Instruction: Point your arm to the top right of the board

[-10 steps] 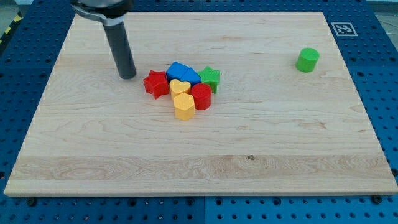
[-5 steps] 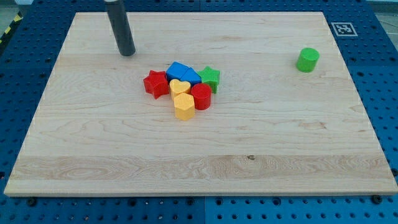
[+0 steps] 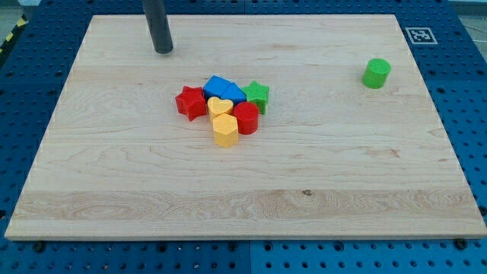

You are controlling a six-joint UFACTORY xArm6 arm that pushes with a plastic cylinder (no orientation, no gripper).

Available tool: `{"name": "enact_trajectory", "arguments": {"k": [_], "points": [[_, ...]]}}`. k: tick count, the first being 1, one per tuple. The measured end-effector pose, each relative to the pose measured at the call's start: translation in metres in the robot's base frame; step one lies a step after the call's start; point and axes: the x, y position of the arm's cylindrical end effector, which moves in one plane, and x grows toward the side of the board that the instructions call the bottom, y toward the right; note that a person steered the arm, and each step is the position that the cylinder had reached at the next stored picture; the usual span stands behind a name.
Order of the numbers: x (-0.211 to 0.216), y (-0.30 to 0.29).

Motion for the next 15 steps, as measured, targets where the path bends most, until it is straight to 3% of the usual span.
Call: {"name": "enact_trajectory", "arguments": {"k": [2,6,11,13,15], "points": [[-0.013,0.034],[-0.05,0.175],[-0.051,0.29],[-0.055,0.366],[-0.022,0.394]]}}
